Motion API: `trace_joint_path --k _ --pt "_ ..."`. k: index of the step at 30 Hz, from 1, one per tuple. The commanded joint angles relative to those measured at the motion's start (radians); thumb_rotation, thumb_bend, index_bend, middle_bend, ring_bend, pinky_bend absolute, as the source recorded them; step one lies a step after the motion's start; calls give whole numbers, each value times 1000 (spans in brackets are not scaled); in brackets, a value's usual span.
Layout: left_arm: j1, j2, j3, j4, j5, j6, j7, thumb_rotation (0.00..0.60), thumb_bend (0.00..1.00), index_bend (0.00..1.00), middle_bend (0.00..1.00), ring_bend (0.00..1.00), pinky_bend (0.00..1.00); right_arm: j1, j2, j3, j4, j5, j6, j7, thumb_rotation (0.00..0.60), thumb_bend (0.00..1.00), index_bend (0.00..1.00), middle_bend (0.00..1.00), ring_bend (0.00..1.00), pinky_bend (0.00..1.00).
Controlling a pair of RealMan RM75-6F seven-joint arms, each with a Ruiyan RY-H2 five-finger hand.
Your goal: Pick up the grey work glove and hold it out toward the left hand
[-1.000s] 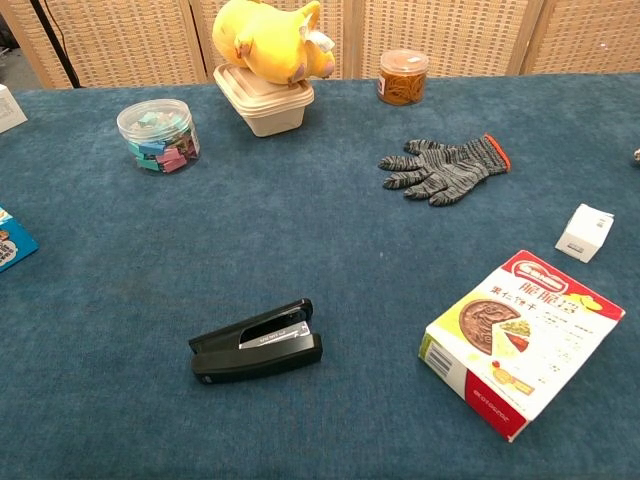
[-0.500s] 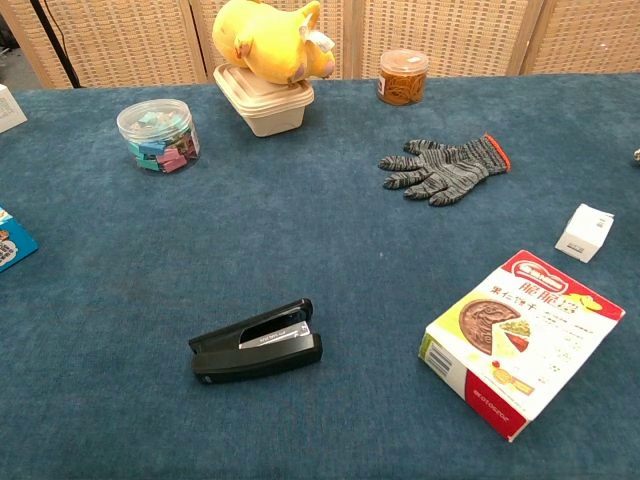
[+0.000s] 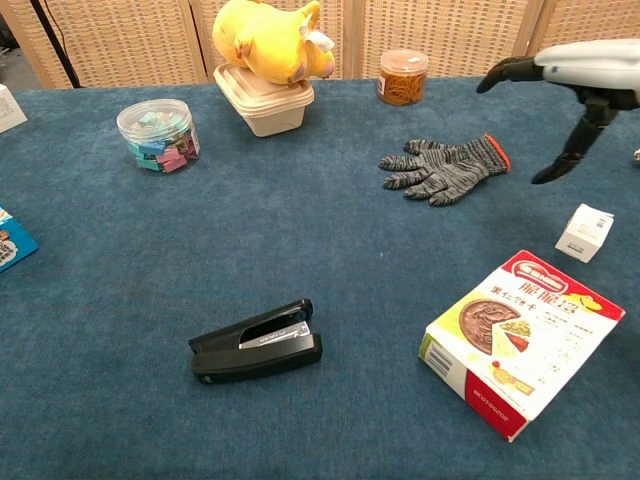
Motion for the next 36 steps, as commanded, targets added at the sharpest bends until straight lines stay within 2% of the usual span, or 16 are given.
trace_joint_path --k 1,9,15,24,33,36 --pt "0 2 -3 0 -7 -1 -6 600 87 0 0 0 0 90 -110 24 103 113 -35 -91 600 0 104 0 0 0" --pt "-16 1 -21 -3 -56 -34 5 600 87 0 0 0 0 208 -258 0 270 303 -49 -216 600 0 138 31 0 0" --pt "-27 0 -33 -8 -91 -59 14 600 87 0 0 0 0 250 -333 -8 356 386 -58 -235 600 0 160 93 0 0" --pt "-36 -4 -41 -10 -117 -77 29 600 87 0 0 0 0 281 -421 3 456 376 -26 -192 600 0 239 186 0 8" --pt "-40 -5 -44 -10 -125 -85 30 600 87 0 0 0 0 296 -464 3 532 360 -40 -163 600 3 278 219 21 18" --pt "-40 -5 -44 -9 -127 -85 30 600 87 0 0 0 0 300 -477 -6 555 358 -48 -170 600 35 278 220 25 25"
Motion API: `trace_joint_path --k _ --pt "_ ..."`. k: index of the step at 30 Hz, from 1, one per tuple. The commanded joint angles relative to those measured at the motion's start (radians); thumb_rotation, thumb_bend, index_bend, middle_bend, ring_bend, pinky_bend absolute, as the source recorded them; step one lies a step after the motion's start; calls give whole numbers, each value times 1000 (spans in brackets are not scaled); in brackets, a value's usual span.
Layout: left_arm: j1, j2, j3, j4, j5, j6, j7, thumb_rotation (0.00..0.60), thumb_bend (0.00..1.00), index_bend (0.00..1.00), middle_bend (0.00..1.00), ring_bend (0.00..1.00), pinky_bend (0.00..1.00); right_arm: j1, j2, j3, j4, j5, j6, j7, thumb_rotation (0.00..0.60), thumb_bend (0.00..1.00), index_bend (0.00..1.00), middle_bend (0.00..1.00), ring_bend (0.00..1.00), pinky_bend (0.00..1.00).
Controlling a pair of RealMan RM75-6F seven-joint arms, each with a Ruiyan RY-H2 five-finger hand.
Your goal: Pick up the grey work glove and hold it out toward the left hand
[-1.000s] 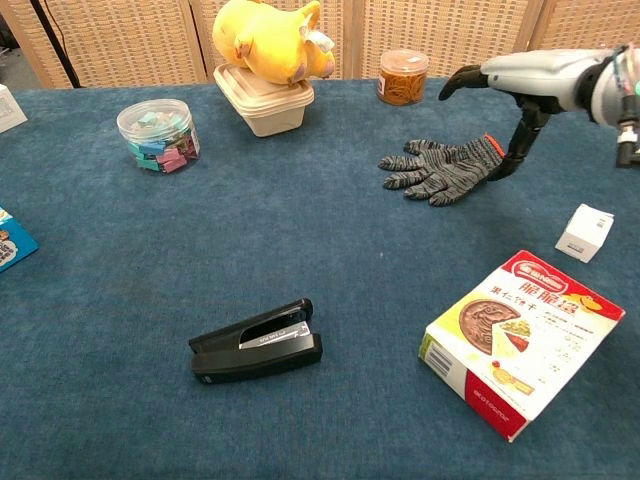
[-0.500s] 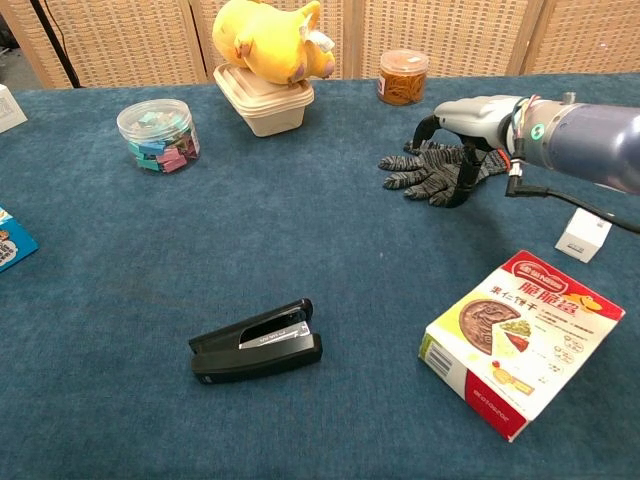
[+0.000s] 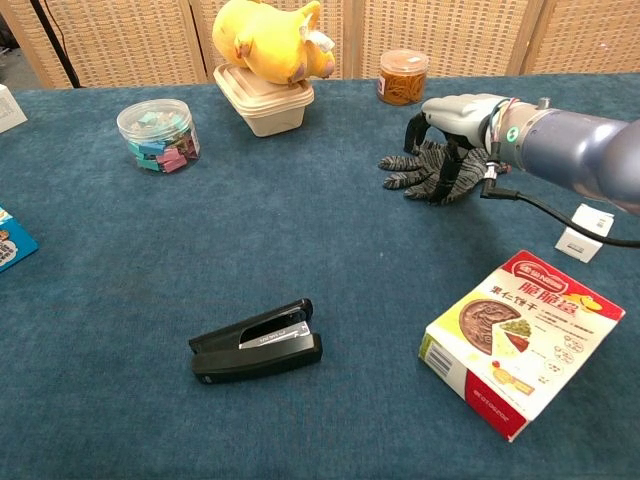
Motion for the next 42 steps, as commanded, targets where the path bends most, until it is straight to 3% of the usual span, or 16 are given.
trace_joint_path --k 1,9,16,27,33,42 --pt "0 0 0 1 -1 0 -1 600 87 0 0 0 0 5 -16 -10 23 -1 -11 -7 600 53 278 222 28 33" --pt "1 0 1 4 -1 -1 -8 600 87 0 0 0 0 9 -41 -10 63 -18 -3 -4 600 189 344 291 133 126" --pt "-2 1 1 3 -4 -7 -8 600 87 0 0 0 0 1 -59 -13 100 -47 -1 18 600 350 449 386 257 336" --pt "-4 0 1 3 -5 -8 -8 600 87 0 0 0 0 -27 -61 -19 88 -198 40 144 600 405 518 454 334 446" --pt "-4 1 3 2 -3 -10 -9 600 86 0 0 0 0 -66 -28 -7 -1 -321 97 329 600 425 527 463 347 469" --pt "-1 0 10 0 13 -5 -9 600 87 0 0 0 0 -154 30 103 -200 -339 107 746 600 433 532 468 351 477"
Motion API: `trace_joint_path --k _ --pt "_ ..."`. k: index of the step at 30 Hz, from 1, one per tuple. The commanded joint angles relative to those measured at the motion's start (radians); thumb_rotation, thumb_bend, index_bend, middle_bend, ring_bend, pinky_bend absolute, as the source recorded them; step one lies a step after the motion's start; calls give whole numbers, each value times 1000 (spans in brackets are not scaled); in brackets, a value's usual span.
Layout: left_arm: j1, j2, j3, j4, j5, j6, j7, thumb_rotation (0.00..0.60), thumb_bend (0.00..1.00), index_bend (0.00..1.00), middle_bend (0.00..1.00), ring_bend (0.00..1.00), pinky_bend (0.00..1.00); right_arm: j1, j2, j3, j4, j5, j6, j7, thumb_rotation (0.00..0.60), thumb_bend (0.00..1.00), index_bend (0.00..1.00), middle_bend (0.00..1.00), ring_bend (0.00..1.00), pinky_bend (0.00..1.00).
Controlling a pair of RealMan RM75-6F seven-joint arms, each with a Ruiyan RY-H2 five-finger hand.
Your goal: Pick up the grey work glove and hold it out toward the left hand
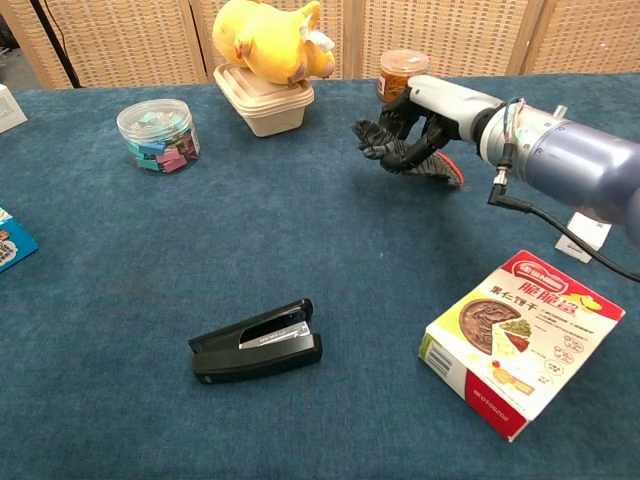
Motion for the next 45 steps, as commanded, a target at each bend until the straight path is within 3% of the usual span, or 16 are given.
trace_joint_path --k 1,4,13,20,23,27,31,34,37,45 --pt "0 0 1 -2 2 -1 1 600 87 0 0 0 0 -63 40 91 -139 17 -14 249 600 433 533 469 351 477" --pt "0 -1 0 -4 5 4 6 600 87 0 0 0 0 -99 84 162 -237 76 -117 464 600 435 543 476 351 476" --pt "-3 0 0 -7 -3 -5 7 600 87 0 0 0 0 -145 88 248 -238 66 -217 784 600 435 558 483 351 475" --pt "-3 1 4 -6 -1 -9 8 600 87 0 0 0 0 -189 53 175 -133 -36 -195 836 600 436 559 483 314 447" --pt "-4 4 8 -10 2 -14 7 600 87 0 0 0 0 -201 48 147 -96 -83 -176 848 600 436 567 475 258 372" --pt "-3 11 6 -13 -2 -12 -8 600 86 0 0 0 0 -212 64 110 -67 -147 -154 847 600 441 569 443 149 144" --pt "-3 12 8 -13 0 -14 -10 600 87 0 0 0 0 -217 90 60 -28 -228 -108 794 600 518 481 281 27 18" --pt "-4 11 10 -15 3 -16 -5 600 86 0 0 0 0 -218 129 7 -9 -295 -87 735 600 607 298 119 0 0" --pt "-5 9 12 -16 4 -19 0 600 86 0 0 0 0 -210 158 -17 34 -339 -43 632 600 620 136 7 0 0" --pt "-6 6 16 -22 8 -21 14 600 87 0 0 0 0 -178 278 -11 54 -314 -36 334 600 616 2 0 0 0"
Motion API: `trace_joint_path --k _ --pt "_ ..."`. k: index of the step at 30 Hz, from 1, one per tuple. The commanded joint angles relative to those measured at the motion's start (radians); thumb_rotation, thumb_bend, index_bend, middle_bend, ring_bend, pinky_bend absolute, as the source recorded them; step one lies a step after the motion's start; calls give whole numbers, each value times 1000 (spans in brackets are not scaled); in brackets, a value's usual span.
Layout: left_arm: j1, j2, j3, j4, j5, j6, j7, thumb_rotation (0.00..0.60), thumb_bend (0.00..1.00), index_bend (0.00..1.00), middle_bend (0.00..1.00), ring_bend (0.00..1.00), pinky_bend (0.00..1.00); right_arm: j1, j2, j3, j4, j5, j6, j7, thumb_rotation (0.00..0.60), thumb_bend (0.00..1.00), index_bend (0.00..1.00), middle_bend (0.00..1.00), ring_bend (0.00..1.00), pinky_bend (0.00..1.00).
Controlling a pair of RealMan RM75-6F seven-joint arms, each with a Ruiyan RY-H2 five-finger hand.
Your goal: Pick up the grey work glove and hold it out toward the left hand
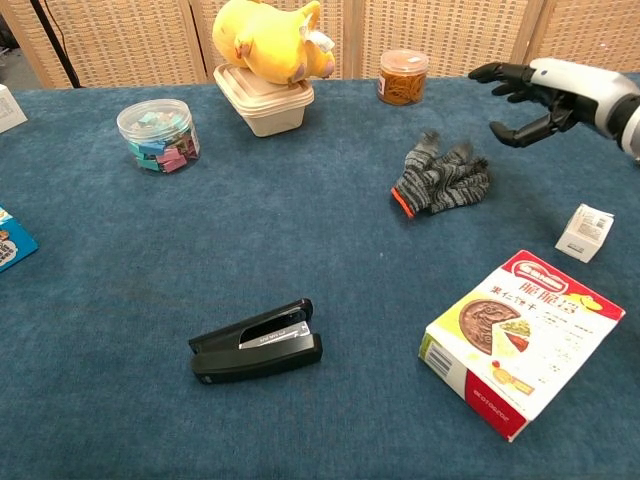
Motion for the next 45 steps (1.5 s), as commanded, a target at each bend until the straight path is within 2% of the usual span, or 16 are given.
trace_joint_path --k 1,4,8,10,13,17,24,32,39,43,45 --pt "-1 0 1 -3 0 -2 3 600 87 0 0 0 0 23 97 4 -4 24 11 -191 600 616 0 0 0 0" --pt "-2 0 0 -4 0 -2 6 600 86 0 0 0 0 26 160 0 -74 35 -7 -248 600 581 0 0 0 0" --pt "-4 0 1 -5 2 -4 9 600 86 0 0 0 0 40 237 -41 -187 10 -51 -327 600 268 0 0 0 0" --pt "-5 1 2 -6 3 -7 11 600 86 0 0 0 0 54 255 -59 -226 -3 -76 -353 600 178 0 0 0 0" --pt "-7 2 4 -6 3 -11 10 600 86 0 0 0 0 88 265 -82 -289 -12 -138 -361 600 129 0 0 0 0" --pt "-8 2 4 -5 6 -12 8 600 86 0 0 0 0 128 224 -98 -288 -31 -152 -422 600 12 0 0 0 0" --pt "-9 4 0 4 -7 -14 1 600 86 0 0 0 0 178 98 -86 -189 17 -148 -502 600 0 0 0 0 0" --pt "-11 10 -1 9 -11 -20 -25 600 87 0 0 0 0 226 -9 -101 -51 60 -187 -566 600 0 0 0 0 0" --pt "-15 9 2 15 -9 -28 -23 600 87 0 0 0 0 231 -26 -117 7 99 -220 -580 600 0 9 0 0 0" --pt "-19 2 2 13 -11 -36 -6 600 87 0 0 0 0 224 -24 -111 12 114 -217 -543 600 1 97 0 0 0" --pt "-20 -1 4 10 -10 -38 2 600 87 0 0 0 0 222 -27 -108 20 120 -218 -524 600 34 146 8 0 5"
